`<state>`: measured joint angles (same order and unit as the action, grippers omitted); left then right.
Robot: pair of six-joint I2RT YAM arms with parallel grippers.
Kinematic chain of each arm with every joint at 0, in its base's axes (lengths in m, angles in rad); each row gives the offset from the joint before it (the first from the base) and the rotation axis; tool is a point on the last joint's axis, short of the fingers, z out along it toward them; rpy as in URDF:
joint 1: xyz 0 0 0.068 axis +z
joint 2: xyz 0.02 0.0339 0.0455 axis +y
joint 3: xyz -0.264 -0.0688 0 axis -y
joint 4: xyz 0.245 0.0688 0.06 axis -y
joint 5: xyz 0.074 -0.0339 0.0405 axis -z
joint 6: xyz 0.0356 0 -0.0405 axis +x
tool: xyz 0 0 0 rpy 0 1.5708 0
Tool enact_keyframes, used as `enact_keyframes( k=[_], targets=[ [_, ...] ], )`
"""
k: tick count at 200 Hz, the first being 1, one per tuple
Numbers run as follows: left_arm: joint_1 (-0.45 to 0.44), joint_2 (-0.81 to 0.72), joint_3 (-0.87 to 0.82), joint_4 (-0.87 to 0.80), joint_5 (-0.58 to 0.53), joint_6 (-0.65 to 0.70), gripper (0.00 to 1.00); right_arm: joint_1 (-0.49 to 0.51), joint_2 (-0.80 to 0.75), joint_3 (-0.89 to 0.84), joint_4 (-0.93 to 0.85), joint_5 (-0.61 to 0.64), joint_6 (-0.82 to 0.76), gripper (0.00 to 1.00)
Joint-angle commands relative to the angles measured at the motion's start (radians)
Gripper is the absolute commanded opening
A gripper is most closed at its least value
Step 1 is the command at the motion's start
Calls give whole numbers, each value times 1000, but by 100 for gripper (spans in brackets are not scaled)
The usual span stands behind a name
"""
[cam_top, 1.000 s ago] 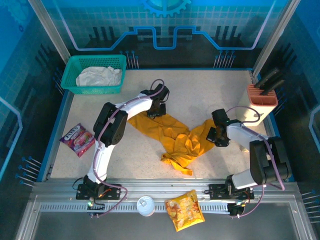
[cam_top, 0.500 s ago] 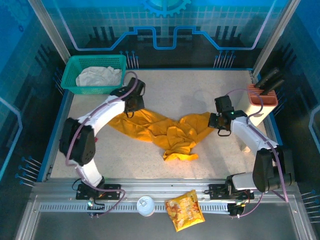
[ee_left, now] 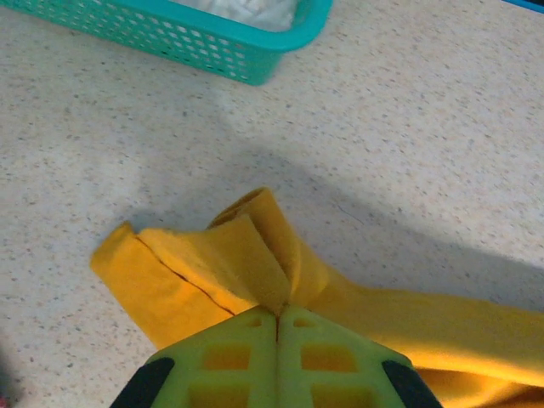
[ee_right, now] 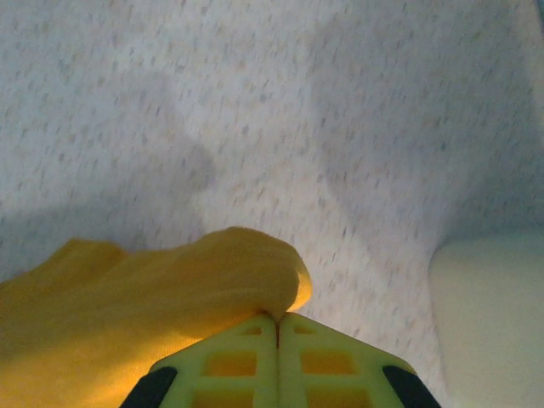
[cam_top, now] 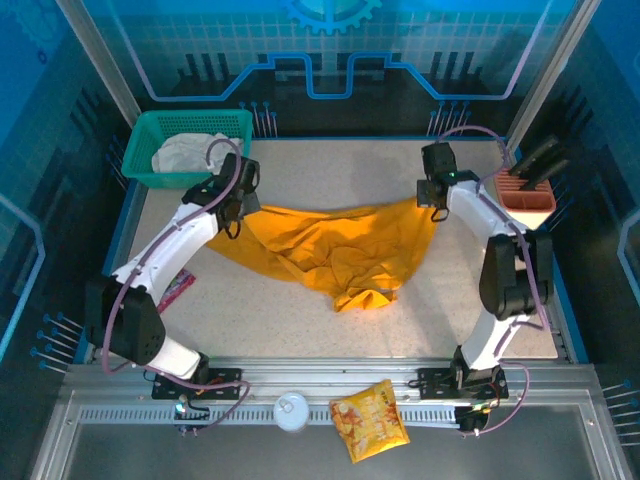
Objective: Fold and stack the t-shirts
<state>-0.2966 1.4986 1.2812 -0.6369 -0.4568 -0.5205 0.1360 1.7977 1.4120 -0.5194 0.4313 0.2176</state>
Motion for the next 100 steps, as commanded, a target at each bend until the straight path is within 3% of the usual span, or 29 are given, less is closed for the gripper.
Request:
enact_keyframes(
  k=[1,60,100],
  targets=[
    [19,26,-8,55,-43,37,0,-28,100,166,-22,41,-60,0],
    [21,254,133,175,64,66,0,-38,366,528,-116,44,-85,0],
    [19,387,212,217,130,71,2,-38,376,512,-132,-48,-27,36]
  ],
)
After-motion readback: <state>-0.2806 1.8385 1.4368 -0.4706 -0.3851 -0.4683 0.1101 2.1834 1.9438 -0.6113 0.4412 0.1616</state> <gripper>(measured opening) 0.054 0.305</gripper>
